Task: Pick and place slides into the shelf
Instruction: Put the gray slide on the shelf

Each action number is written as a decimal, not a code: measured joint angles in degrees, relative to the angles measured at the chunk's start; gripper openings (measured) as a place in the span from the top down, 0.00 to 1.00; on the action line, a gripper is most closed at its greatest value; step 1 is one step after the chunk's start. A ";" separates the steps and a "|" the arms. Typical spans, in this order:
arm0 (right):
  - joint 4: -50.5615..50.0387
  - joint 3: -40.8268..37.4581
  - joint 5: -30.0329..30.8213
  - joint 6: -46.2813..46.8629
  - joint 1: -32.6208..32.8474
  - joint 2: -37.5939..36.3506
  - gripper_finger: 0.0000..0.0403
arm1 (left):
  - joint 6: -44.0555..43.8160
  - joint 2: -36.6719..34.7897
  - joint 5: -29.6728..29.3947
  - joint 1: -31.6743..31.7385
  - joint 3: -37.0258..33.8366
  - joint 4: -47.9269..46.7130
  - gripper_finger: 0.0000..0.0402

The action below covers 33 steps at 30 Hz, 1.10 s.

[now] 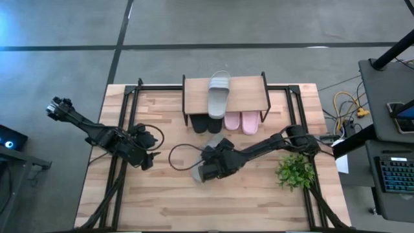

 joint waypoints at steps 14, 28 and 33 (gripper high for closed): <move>0.12 -2.24 -1.80 -1.37 -5.33 -0.03 0.61 | -0.17 -2.60 -1.49 0.00 0.00 -2.78 0.37; -2.11 -3.74 -4.74 -0.18 -5.38 -0.25 0.97 | -0.22 -3.19 -2.90 0.00 0.00 -2.71 0.37; -7.28 -1.61 0.49 1.42 -2.79 -0.38 0.97 | -0.55 -3.22 -2.99 0.00 0.00 -2.63 0.37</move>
